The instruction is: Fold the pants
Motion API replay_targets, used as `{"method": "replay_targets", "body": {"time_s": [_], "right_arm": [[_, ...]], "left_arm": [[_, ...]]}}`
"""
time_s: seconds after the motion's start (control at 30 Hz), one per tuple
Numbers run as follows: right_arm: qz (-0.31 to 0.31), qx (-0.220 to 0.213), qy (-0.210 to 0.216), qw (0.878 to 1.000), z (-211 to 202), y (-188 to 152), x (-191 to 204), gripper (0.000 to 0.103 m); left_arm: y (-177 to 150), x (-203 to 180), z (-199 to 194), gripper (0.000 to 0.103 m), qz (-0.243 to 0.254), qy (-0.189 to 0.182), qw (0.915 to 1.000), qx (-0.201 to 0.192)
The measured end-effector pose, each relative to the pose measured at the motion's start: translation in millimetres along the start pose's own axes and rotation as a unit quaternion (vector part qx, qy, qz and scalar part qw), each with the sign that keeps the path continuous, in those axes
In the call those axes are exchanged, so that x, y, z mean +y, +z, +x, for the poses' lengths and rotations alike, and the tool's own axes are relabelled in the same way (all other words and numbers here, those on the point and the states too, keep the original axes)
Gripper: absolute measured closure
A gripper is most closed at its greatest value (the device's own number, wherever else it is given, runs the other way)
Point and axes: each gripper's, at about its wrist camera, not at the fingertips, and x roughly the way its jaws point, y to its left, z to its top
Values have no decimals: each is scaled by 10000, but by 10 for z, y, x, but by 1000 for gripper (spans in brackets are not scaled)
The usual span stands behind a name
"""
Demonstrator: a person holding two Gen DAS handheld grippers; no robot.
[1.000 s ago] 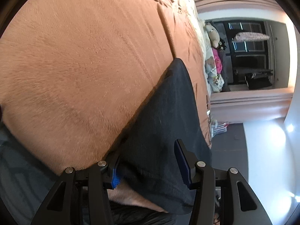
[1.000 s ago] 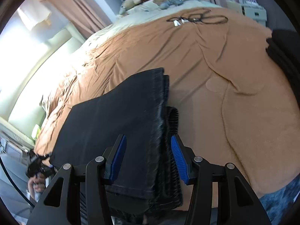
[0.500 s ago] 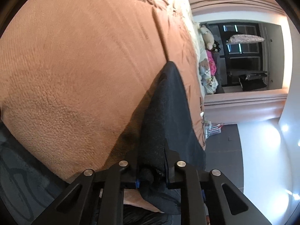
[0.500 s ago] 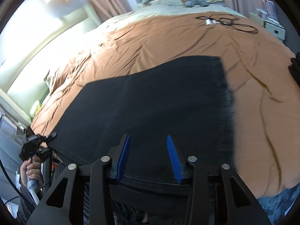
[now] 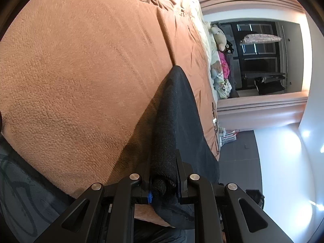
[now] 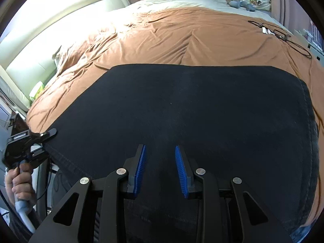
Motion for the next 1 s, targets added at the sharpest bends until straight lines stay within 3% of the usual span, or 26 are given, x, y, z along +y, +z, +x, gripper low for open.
{"method": "replay_targets", "body": {"time_s": [0.27,0.4,0.83,1.0], "right_arm": [[10,203,-283,9994,395,144,104,89],[-53,401,-310,9987,497,91,242,90],[-125,935,36,9955,344,-222,472,90],[-128,1096,81,9939,298,-159,466,93]], "left_arm": [[3,29,19,86,6,36,10000,58],[15,15,67,86,-21,78,9999,92],[-72,88,97,83,-67,155,9998,135],[-78,59,103,80,-76,195,9997,120]]}}
